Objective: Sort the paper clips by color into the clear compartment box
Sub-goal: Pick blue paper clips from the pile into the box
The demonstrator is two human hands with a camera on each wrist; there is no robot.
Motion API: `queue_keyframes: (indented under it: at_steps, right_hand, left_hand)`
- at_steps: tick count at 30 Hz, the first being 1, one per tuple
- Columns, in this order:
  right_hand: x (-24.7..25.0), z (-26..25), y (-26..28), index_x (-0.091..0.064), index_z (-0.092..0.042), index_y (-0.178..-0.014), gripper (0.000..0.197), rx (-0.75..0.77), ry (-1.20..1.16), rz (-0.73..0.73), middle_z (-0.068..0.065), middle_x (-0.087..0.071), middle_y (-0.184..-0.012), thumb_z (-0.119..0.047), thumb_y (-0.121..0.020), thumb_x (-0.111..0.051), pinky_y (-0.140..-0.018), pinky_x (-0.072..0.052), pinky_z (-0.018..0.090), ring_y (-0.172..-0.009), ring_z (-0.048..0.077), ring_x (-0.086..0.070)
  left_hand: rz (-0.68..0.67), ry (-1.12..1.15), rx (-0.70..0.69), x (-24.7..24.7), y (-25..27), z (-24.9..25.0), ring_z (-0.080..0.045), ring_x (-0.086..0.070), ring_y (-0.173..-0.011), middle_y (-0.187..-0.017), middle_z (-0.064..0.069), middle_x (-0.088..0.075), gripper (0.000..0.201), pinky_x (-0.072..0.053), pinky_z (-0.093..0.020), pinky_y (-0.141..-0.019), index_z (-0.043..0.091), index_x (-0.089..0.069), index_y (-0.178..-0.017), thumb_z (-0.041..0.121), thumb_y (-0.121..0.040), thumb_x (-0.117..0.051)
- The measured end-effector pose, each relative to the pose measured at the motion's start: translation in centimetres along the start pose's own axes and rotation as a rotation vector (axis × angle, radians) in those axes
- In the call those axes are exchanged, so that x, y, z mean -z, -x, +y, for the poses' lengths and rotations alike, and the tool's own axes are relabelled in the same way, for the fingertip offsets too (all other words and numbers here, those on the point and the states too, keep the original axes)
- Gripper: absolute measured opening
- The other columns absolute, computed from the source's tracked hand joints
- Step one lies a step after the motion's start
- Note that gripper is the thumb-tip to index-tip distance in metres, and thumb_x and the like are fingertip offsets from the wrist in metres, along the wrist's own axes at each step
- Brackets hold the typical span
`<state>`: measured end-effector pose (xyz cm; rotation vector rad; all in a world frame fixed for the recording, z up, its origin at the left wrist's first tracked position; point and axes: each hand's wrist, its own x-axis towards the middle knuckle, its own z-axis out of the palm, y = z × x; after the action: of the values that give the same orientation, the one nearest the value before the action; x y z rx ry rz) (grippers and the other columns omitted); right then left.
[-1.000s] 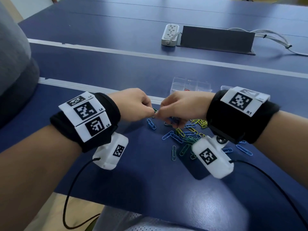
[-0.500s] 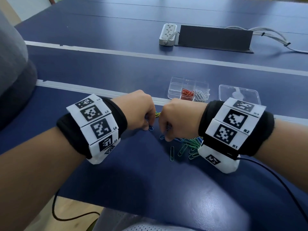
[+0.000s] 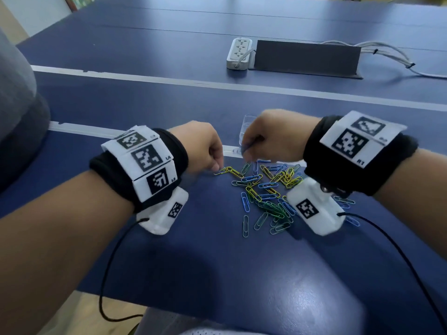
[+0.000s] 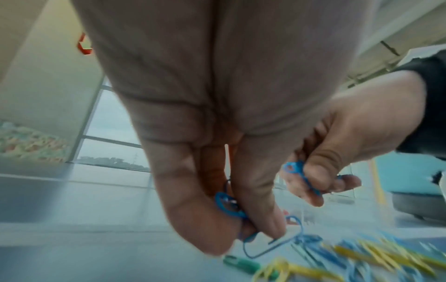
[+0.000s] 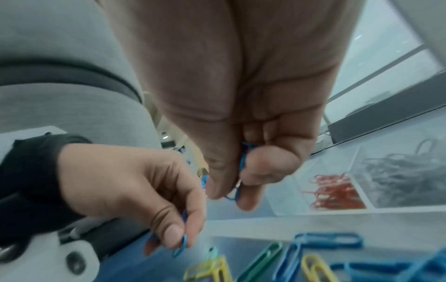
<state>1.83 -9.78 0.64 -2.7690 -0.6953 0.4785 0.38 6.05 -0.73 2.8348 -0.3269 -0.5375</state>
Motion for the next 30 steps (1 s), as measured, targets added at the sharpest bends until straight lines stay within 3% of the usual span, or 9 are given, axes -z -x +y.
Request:
queue_keyframes:
  at_steps: [2, 7, 9, 11, 13, 18, 22, 26, 30]
  right_hand:
    - [0.6, 0.8, -0.8, -0.074, -0.015, -0.094, 0.017, -0.084, -0.054, 0.075, -0.007, -0.057, -0.057, -0.022, -0.083, -0.064, -0.056, -0.040, 0.019, -0.044, 0.001, -0.051]
    - [1.9, 1.7, -2.8, -0.072, -0.014, -0.100, 0.019, -0.241, 0.021, 0.112, -0.002, -0.055, -0.038, -0.022, -0.085, -0.062, -0.076, -0.049, 0.026, -0.083, 0.024, -0.064]
    - [2.2, 1.3, -3.5, -0.069, -0.011, -0.106, 0.024, -0.257, 0.111, 0.082, 0.000, -0.066, -0.061, -0.020, -0.086, -0.061, -0.079, -0.050, 0.028, -0.088, 0.025, -0.063]
    - [2.4, 1.1, -3.9, -0.067, -0.007, -0.109, 0.026, -0.247, 0.166, 0.072, 0.008, -0.065, -0.085, -0.015, -0.086, -0.061, -0.064, -0.047, 0.023, -0.078, 0.023, -0.057]
    - [2.5, 1.1, -4.3, -0.068, -0.001, -0.103, 0.024, -0.227, 0.132, 0.080, 0.007, -0.057, -0.074, -0.011, -0.082, -0.064, -0.046, -0.041, 0.020, -0.060, 0.020, -0.050]
    - [2.7, 1.9, -4.5, -0.066, -0.009, -0.103, 0.029, -0.223, -0.051, 0.058, 0.001, -0.057, -0.070, -0.014, -0.074, -0.069, -0.067, -0.050, 0.023, -0.064, 0.021, -0.055]
    - [3.4, 2.0, -4.1, -0.068, 0.000, -0.102, 0.030, -0.200, -0.140, 0.022, 0.006, -0.060, -0.063, 0.000, -0.072, -0.064, -0.029, -0.032, 0.004, -0.046, 0.009, -0.052]
    - [3.8, 1.9, -4.0, -0.066, -0.005, -0.112, 0.035, -0.231, -0.165, 0.018, 0.010, -0.073, -0.089, 0.000, -0.077, -0.064, -0.066, -0.058, 0.023, -0.068, 0.017, -0.068]
    - [4.0, 2.1, -4.0, -0.064, -0.007, -0.113, 0.036, -0.241, -0.282, 0.049, -0.003, -0.059, -0.072, -0.002, -0.077, -0.063, -0.054, -0.052, 0.018, -0.056, 0.008, -0.060]
  left_hand:
    - [0.058, 0.085, 0.013, 0.6, -0.8, 0.5, 0.000, -0.048, -0.053, -0.058, 0.014, -0.054, 0.011, -0.040, -0.015, -0.057, 0.027, -0.069, -0.079, 0.017, -0.081, -0.068]
    - [0.188, 0.222, 0.043, 1.8, -3.7, 2.4, -0.005, -0.048, -0.046, -0.057, 0.005, -0.054, 0.012, -0.046, -0.020, -0.058, 0.017, -0.073, -0.090, 0.011, -0.083, -0.065]
    - [0.193, 0.215, 0.043, 2.0, -4.4, 3.2, -0.001, -0.052, -0.039, -0.062, 0.001, -0.061, 0.015, -0.049, -0.021, -0.058, 0.016, -0.074, -0.090, 0.009, -0.083, -0.063]
    - [0.208, 0.175, 0.037, 2.2, -4.8, 3.9, -0.007, -0.064, -0.056, -0.075, -0.006, -0.067, 0.020, -0.053, -0.026, -0.069, 0.014, -0.075, -0.094, 0.007, -0.083, -0.061]
    - [0.217, 0.139, 0.049, 2.3, -5.2, 4.3, -0.022, -0.064, -0.078, -0.079, -0.008, -0.065, 0.022, -0.052, -0.029, -0.078, 0.012, -0.075, -0.099, 0.008, -0.083, -0.061]
    - [0.174, 0.163, 0.058, 2.0, -5.4, 4.4, -0.025, -0.067, -0.085, -0.085, -0.010, -0.071, 0.020, -0.055, -0.034, -0.082, 0.009, -0.073, -0.099, 0.009, -0.080, -0.068]
    - [0.183, 0.249, 0.013, 2.3, -5.1, 4.5, -0.022, -0.071, -0.088, -0.095, -0.006, -0.074, 0.019, -0.056, -0.033, -0.085, 0.016, -0.072, -0.097, 0.010, -0.080, -0.067]
    - [0.157, 0.422, 0.016, 2.0, -5.2, 4.3, -0.024, -0.070, -0.082, -0.097, -0.012, -0.073, 0.022, -0.059, -0.037, -0.081, 0.014, -0.068, -0.100, 0.003, -0.085, -0.056]
    - [0.121, 0.571, 0.026, 1.7, -5.2, 4.1, -0.021, -0.065, -0.079, -0.100, -0.014, -0.071, 0.029, -0.060, -0.038, -0.076, 0.011, -0.063, -0.114, 0.003, -0.090, -0.049]
